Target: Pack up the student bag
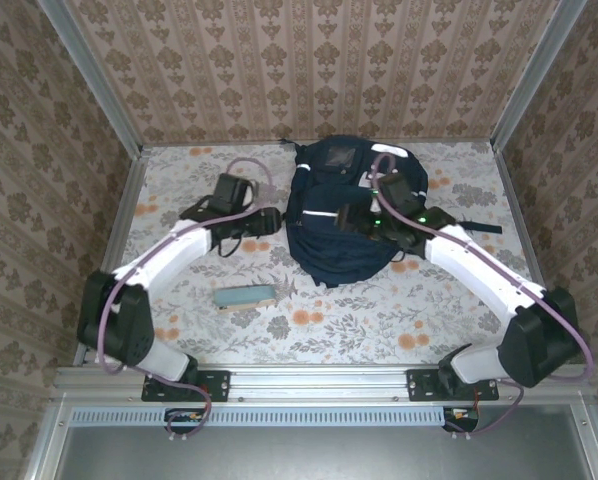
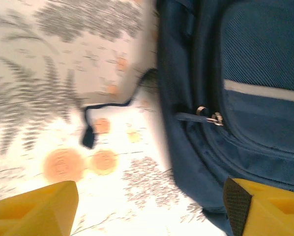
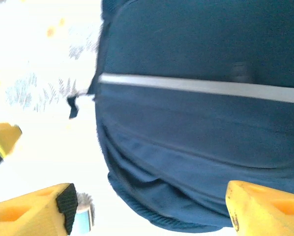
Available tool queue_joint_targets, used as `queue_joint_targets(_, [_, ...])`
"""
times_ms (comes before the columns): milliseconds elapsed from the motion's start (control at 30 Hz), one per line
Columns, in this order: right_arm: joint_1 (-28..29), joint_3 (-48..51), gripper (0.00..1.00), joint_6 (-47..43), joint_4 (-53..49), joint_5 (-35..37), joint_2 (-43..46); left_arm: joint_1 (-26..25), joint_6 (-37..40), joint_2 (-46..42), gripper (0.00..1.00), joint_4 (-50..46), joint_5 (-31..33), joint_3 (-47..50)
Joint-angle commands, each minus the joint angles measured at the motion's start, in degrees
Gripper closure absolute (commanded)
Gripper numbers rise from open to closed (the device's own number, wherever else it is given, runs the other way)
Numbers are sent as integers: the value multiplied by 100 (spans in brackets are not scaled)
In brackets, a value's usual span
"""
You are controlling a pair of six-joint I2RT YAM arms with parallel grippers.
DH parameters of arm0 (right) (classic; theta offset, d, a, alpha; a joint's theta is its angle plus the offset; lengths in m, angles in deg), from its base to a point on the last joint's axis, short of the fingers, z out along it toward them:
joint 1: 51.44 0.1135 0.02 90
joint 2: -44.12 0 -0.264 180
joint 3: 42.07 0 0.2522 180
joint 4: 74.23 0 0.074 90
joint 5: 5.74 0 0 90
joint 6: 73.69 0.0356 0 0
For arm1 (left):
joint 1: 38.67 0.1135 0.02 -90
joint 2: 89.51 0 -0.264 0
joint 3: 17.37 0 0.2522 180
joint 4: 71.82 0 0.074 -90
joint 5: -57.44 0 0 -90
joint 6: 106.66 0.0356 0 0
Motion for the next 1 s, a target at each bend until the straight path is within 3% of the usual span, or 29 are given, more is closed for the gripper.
queue_joint_targets(0, [642,-534,17,-745,-592,397,-582,365,-258,-524,20,-740,351,317])
queue_joint_targets(167, [1686,-1486,12,-948,-688,262,-1729,1158,-490,-1133,19,-1048,191,780])
queue_joint_targets(267, [2105,-2077,0,-796,-761,84,-2480,1853,-593,-1396,18,-1079,-128,1076])
queue_joint_targets(500, [2412,-3126,0,-308,-330,-845,-3873,3053,-638,-1834,4,-939,-654,1514])
queue_joint_targets(667, [2461,-3590,0,-31,-325,-1116,-4543,3357,-762,-1912,4,-791,-864,1578])
queue_joint_targets(967, [2732,-2453,0,275,340,-1613,-3868,3402,-906,-1866,3,-610,-1133,1664])
